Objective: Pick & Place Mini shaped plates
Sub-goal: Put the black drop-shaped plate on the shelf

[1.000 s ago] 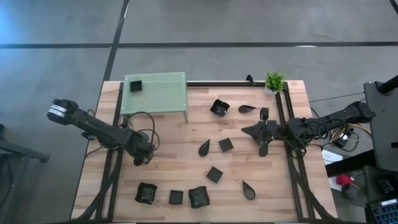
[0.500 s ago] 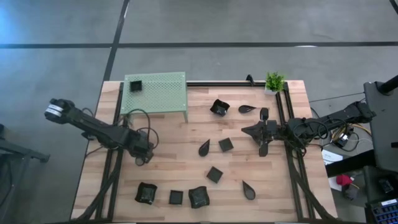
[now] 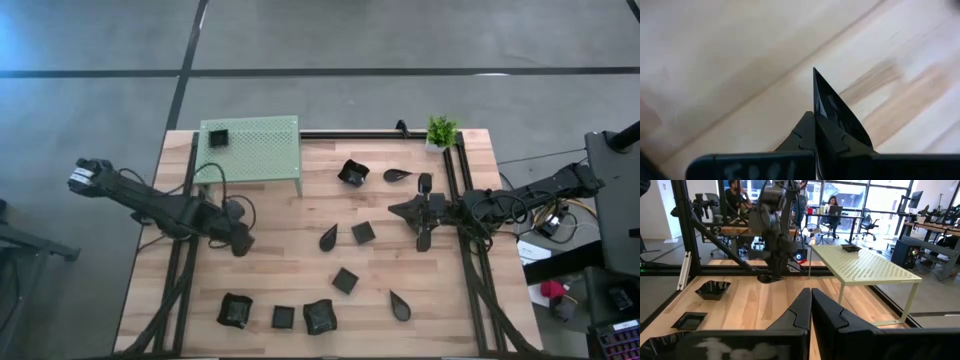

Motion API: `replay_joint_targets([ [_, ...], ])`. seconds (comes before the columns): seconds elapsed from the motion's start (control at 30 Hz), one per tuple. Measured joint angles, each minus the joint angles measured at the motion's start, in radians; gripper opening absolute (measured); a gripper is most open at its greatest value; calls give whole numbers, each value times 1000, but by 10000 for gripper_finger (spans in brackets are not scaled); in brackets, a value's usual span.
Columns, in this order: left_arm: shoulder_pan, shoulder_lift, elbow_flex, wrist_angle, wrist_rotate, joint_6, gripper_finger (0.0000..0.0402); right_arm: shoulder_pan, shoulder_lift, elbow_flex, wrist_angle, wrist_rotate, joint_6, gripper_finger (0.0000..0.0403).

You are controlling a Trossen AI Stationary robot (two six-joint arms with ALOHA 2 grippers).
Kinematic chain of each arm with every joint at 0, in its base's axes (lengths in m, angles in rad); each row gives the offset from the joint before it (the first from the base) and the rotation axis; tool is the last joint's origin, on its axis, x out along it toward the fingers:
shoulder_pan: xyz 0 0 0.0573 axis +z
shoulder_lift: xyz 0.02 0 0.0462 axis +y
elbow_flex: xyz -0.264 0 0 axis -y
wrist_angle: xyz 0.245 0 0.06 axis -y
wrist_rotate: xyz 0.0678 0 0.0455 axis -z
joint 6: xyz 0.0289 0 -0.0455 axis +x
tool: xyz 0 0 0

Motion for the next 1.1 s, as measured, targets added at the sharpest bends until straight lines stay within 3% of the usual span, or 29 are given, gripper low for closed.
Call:
replay_joint_targets([
  [0.3,52,-20,234,-122,-151,145,0,0,0,0,-1,0,0,8],
  [0.6,305,-16,430,-156,-166,449,0,0,0,0,0,0,2,8],
  [0.93,730,16,467,-102,56,749,0,0,0,0,0,0,3,8],
  [1.1,896,50,467,-70,108,829,0,0,0,0,0,0,3,8],
])
